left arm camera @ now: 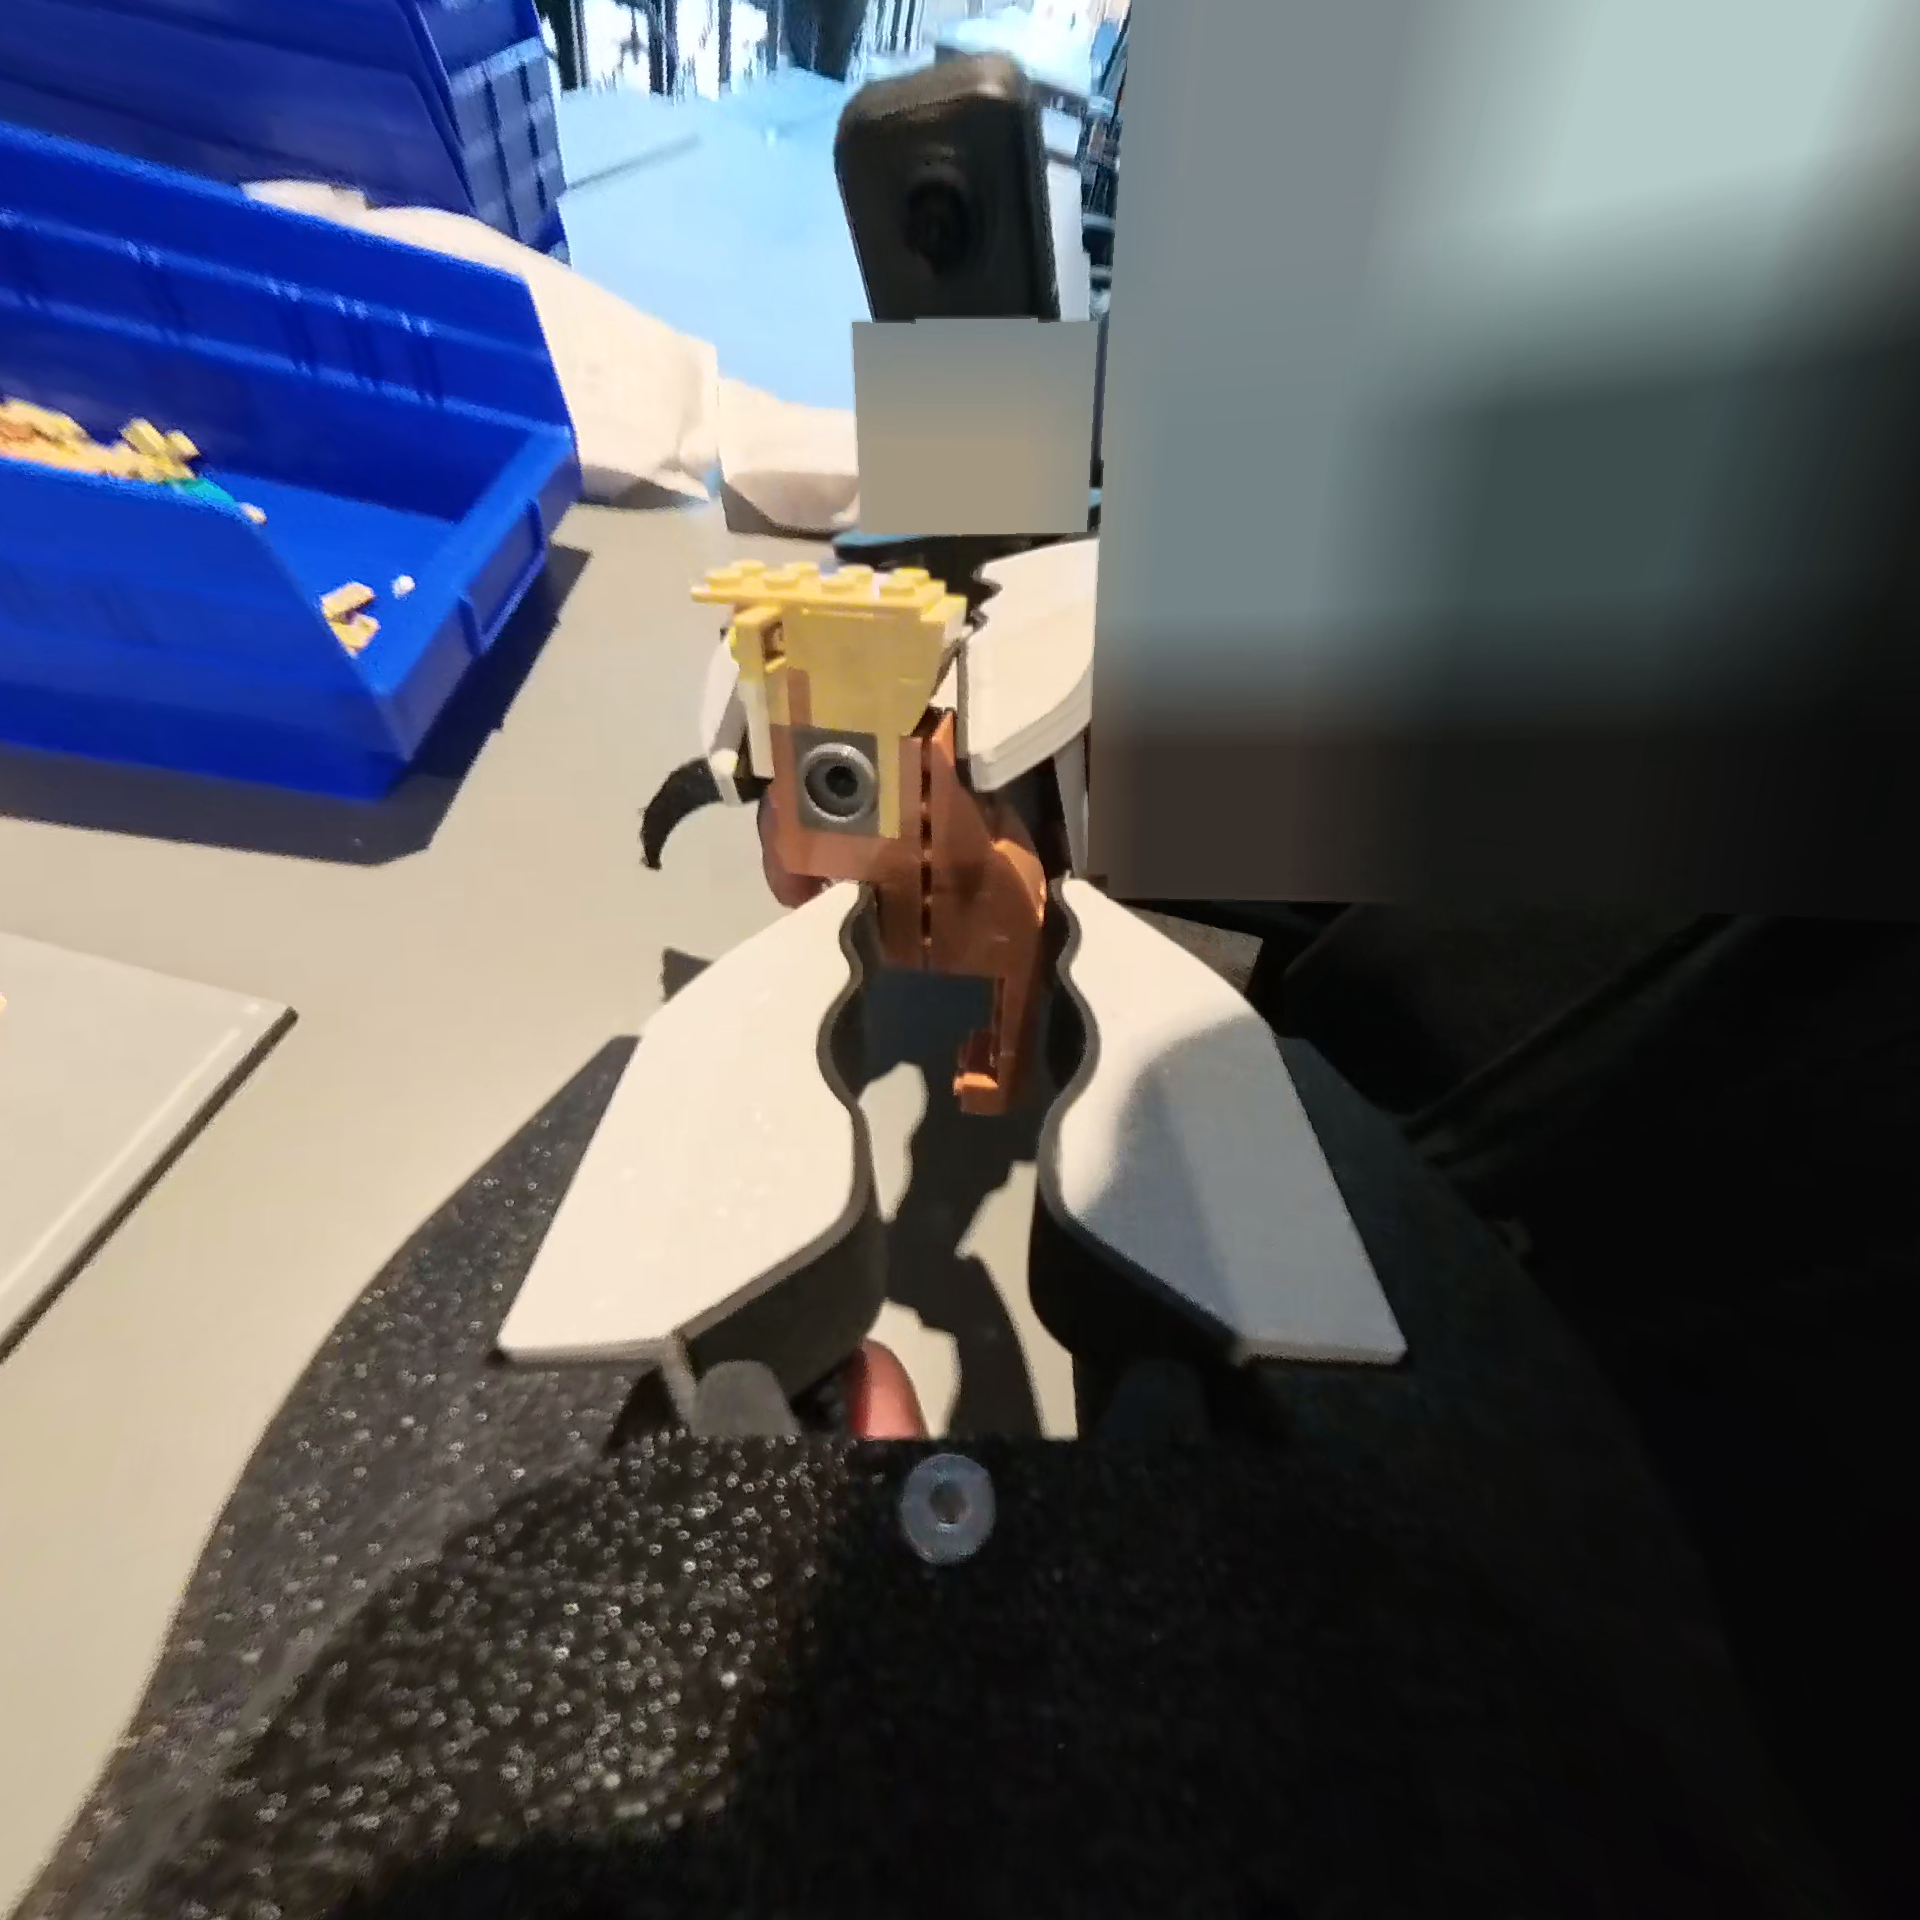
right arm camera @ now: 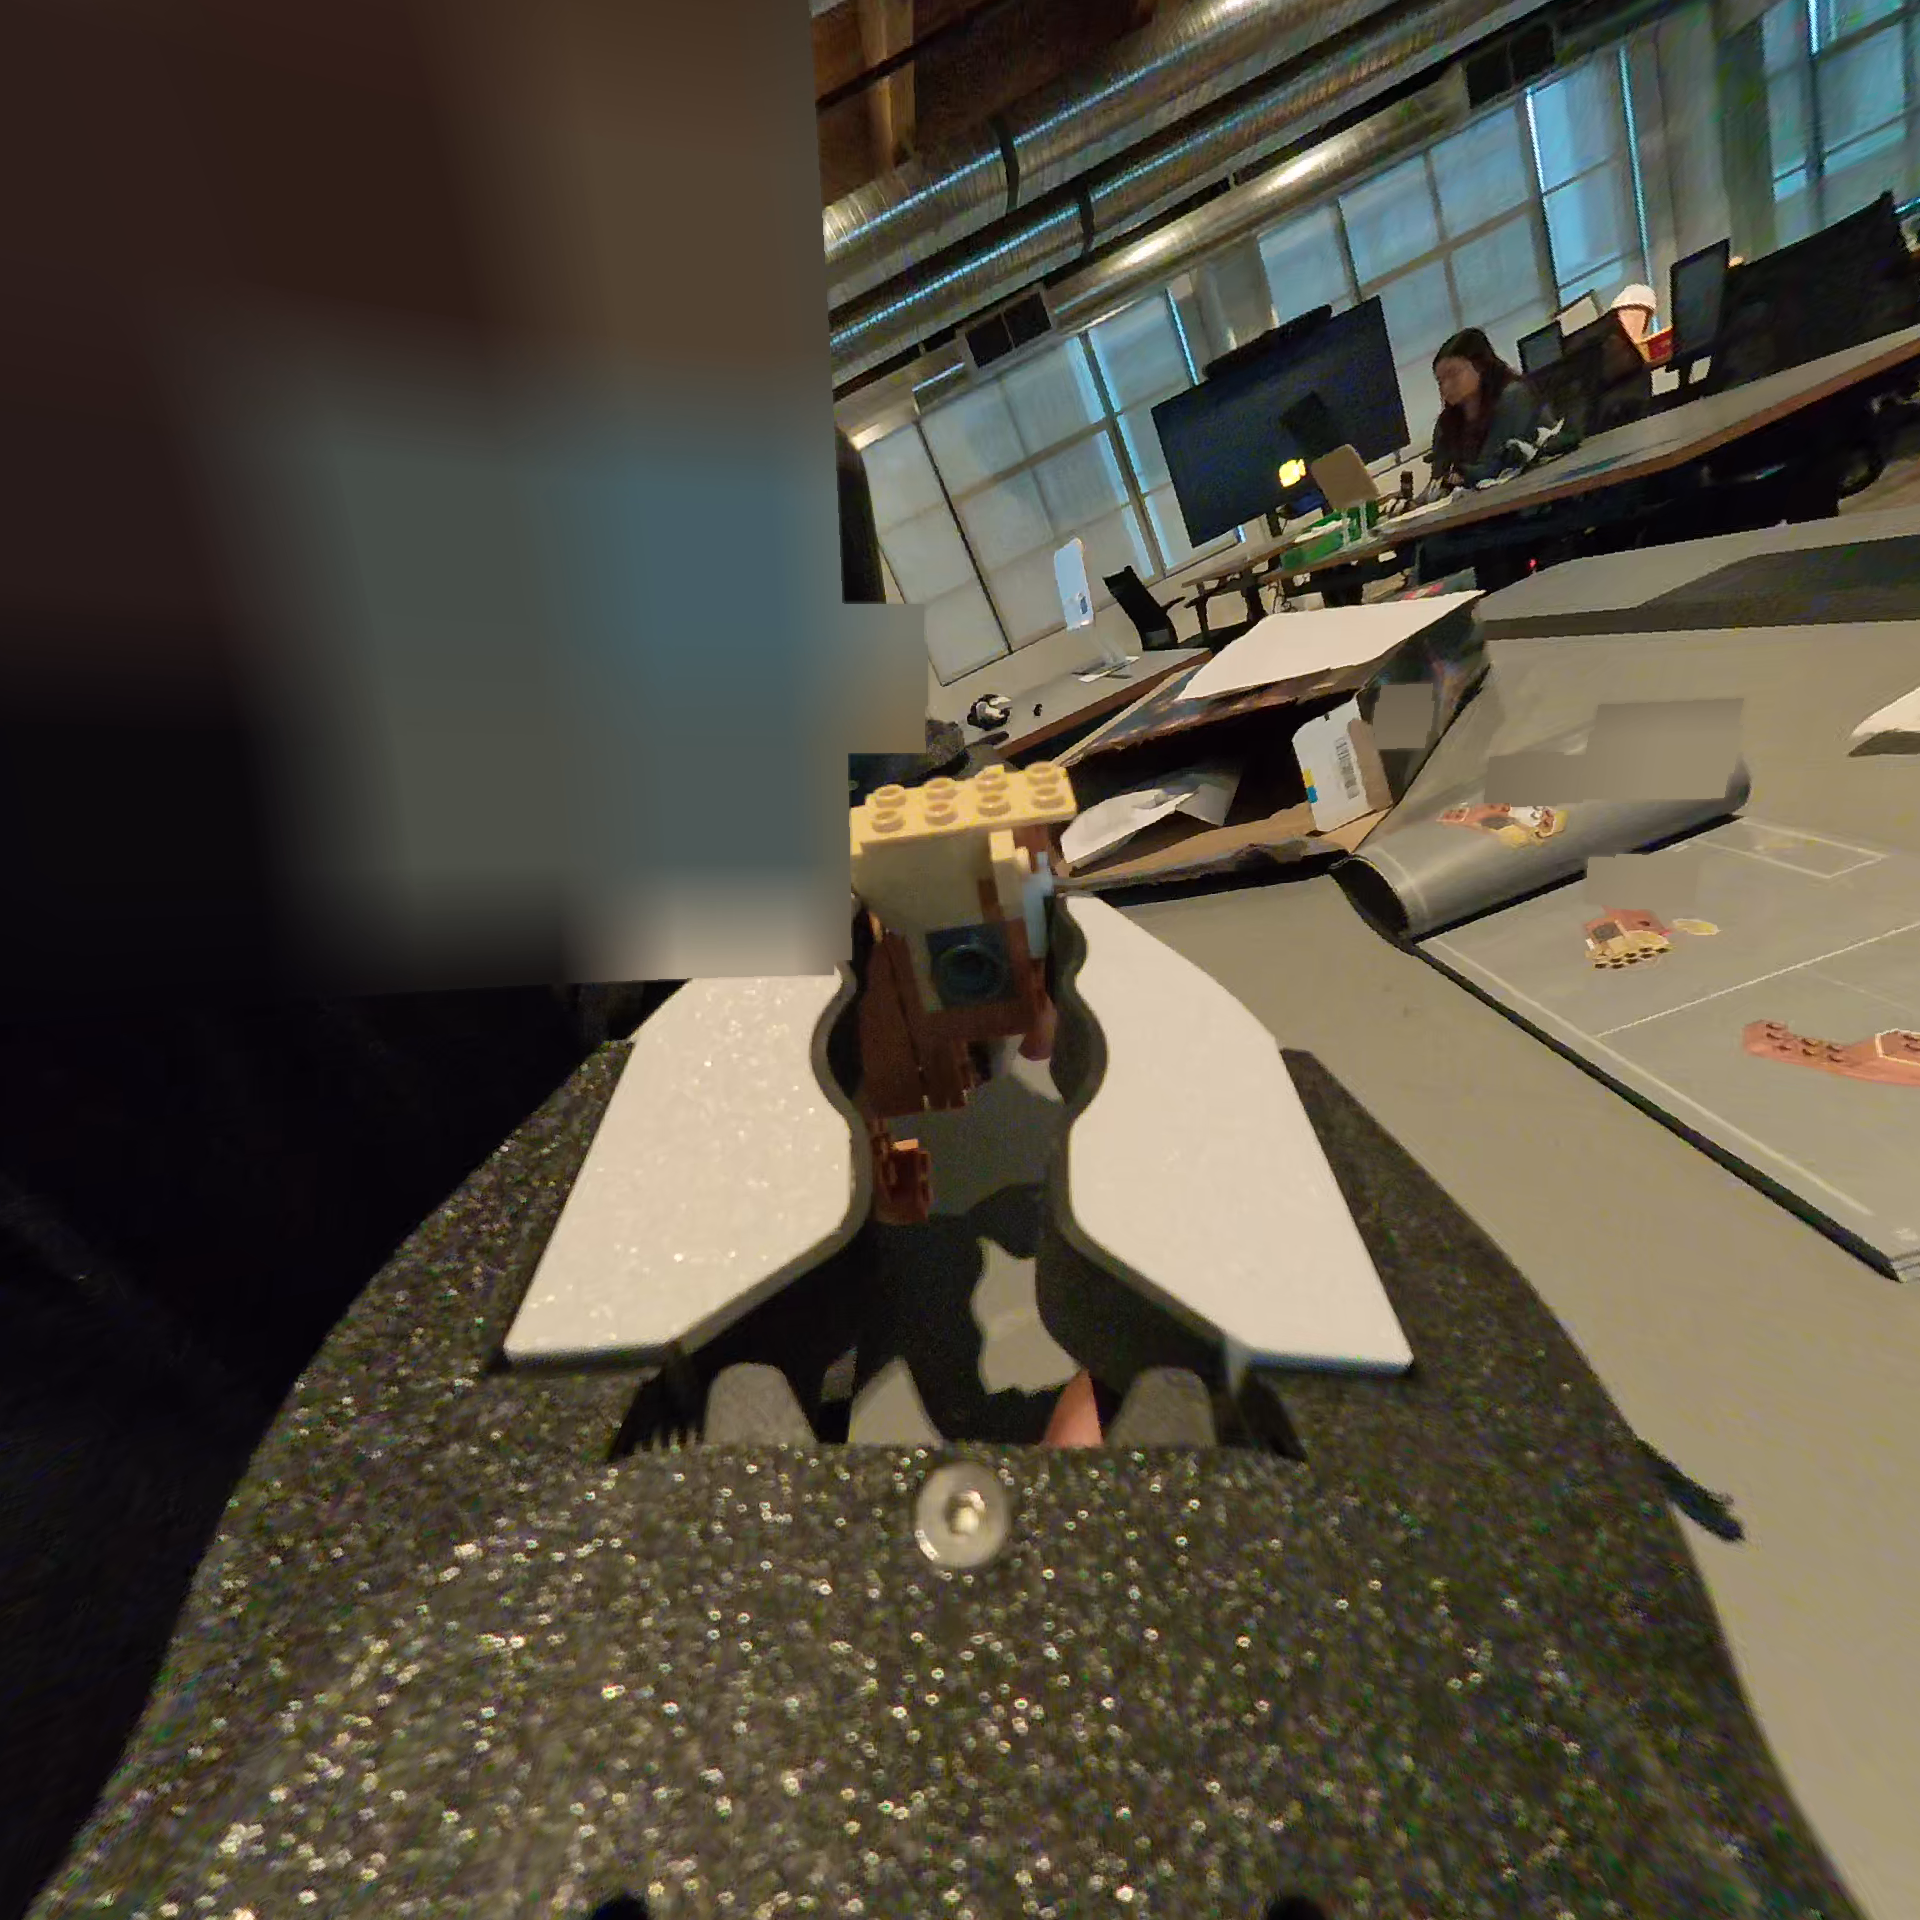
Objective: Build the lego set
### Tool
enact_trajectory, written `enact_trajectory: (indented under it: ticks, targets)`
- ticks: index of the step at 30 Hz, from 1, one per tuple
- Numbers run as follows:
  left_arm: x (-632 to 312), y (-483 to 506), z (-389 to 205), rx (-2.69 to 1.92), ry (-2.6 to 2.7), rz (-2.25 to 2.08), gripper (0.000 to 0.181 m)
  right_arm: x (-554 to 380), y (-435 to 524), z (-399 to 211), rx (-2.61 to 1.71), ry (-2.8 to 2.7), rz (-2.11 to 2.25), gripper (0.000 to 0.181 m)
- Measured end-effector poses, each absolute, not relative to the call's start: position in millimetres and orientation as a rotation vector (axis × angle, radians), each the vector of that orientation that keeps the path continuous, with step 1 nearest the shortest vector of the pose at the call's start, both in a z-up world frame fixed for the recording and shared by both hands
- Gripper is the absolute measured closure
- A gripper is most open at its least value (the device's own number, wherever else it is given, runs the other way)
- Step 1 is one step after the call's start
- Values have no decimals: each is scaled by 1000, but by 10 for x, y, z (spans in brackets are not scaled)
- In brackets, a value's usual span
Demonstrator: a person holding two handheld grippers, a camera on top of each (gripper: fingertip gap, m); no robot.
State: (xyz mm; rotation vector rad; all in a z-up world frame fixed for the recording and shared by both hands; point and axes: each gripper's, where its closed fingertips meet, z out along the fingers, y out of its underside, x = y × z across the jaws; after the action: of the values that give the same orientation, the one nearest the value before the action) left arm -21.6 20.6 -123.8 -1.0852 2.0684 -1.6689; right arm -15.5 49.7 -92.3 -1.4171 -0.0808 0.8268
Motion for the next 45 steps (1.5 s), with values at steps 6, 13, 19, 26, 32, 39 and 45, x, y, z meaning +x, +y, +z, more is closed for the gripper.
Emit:
enact_trajectory:
  ticks: [6,13,19,26,32,39,45]
  targets:
    - [-236,188,-1253,-1120,2098,-1634,152,-165,476,-940,-1417,-83,825,149]
    - [-224,185,-1273,-1140,2025,-1651,152,-153,470,-980,-1433,-74,829,147]
    - [-236,223,-1344,-1156,2035,-1555,152,-141,434,-1029,-1502,-132,751,141]
    - [-242,257,-1401,-1108,2090,-1388,152,-118,410,-1185,-1669,-319,508,135]
    - [-240,241,-1419,-1005,2074,-1325,152,-147,396,-1144,-1594,-375,464,141]
    - [-270,197,-1443,-932,2103,-1257,152,-218,371,-1155,-1551,-511,425,138]
    - [-273,169,-1448,-890,2126,-1216,152,-263,358,-1155,-1551,-576,430,140]
